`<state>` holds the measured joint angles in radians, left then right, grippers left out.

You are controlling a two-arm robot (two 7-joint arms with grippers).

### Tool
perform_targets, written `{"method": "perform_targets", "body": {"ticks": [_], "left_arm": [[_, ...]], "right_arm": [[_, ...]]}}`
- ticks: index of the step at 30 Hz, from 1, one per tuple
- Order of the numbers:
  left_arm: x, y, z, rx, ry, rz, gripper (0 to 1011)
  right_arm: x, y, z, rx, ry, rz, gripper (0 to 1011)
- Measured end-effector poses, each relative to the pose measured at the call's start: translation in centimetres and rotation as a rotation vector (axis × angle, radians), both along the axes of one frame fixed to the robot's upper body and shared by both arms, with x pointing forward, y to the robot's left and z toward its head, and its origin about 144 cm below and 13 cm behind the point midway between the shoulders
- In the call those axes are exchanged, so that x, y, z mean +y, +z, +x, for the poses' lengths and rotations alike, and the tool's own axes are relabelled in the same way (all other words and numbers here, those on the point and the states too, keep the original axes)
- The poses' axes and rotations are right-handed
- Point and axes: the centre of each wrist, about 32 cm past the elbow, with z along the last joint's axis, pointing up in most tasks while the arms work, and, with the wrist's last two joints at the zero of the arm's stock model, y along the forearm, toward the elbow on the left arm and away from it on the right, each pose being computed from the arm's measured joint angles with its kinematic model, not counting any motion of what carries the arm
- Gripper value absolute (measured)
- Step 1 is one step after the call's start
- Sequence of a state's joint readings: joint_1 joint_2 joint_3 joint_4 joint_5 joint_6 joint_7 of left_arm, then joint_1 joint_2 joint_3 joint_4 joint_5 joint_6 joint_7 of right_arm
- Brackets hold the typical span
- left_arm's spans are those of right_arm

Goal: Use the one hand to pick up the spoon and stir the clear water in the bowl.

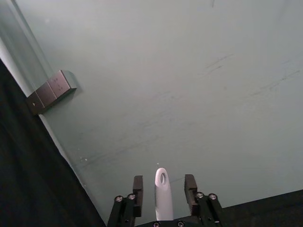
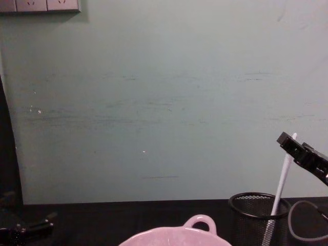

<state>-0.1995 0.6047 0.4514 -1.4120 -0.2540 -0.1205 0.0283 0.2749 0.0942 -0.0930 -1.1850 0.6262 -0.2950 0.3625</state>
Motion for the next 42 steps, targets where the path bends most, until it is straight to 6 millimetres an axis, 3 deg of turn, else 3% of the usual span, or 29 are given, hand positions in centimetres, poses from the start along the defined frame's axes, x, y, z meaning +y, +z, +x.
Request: {"method": "perform_targets", "body": {"ticks": [16, 28, 42], "left_arm": [[0.0, 0.0, 0.0, 0.0, 0.0, 0.0, 1011], [0.0, 0.0, 0.0, 0.0, 0.0, 0.0, 1011], [0.0, 0.0, 0.0, 0.0, 0.0, 0.0, 1011]], "right_arm": [[0.0, 0.0, 0.0, -0.001, 0.0, 0.0, 998], [-1.1, 0.3, -0.7, -0.013, 0.04, -0.009, 1002], [-4.6, 3.1, -3.3, -0.035, 0.035, 0.014, 1002]]}}
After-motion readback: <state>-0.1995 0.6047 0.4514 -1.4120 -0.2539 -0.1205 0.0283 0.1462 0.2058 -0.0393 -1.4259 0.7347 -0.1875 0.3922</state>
